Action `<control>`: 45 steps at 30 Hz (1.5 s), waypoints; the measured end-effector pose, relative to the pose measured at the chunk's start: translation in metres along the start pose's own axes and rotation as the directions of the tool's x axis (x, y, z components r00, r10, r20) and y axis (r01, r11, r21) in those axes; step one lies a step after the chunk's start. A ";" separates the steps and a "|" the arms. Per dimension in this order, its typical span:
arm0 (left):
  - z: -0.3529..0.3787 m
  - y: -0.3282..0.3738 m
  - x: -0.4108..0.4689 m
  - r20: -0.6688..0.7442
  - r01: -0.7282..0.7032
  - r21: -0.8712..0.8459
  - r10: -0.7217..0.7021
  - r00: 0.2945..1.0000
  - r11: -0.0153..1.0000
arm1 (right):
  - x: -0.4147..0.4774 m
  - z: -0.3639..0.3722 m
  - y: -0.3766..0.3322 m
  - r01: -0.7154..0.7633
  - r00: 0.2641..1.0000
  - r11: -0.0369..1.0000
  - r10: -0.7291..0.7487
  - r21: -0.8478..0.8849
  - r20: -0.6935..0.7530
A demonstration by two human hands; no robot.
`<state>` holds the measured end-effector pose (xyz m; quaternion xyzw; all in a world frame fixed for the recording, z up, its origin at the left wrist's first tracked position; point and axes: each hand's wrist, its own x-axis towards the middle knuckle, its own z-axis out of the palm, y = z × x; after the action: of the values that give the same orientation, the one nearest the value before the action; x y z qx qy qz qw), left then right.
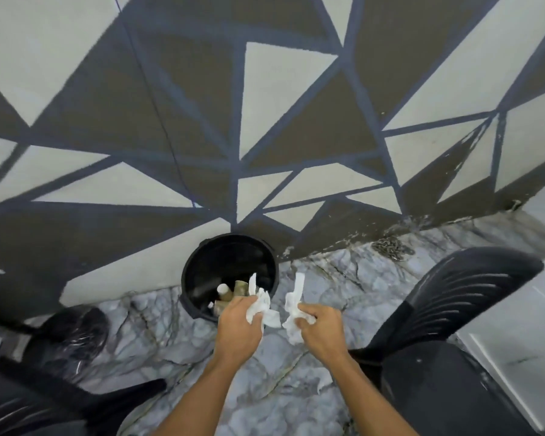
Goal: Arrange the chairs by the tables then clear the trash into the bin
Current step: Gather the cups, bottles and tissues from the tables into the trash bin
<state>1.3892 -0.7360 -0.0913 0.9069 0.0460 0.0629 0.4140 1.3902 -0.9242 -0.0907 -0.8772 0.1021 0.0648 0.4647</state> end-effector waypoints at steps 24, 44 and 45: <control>-0.005 -0.186 0.219 -0.125 0.492 0.091 -0.480 0.868 0.866 | 0.288 0.199 -0.041 -0.123 0.920 0.982 0.168 -0.146 0.354; 0.225 -0.466 0.377 0.046 0.582 0.153 -0.594 0.803 0.798 | 0.485 0.454 0.142 -0.264 0.901 0.916 0.346 -0.302 0.261; 0.237 -0.481 0.385 0.026 0.595 0.140 -0.603 0.797 0.792 | 0.499 0.467 0.150 -0.258 0.906 0.920 0.337 -0.297 0.257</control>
<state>1.7907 -0.5467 -0.5800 0.8713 0.3201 -0.1060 0.3564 1.8300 -0.6790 -0.5762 -0.8830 0.1539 0.2818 0.3423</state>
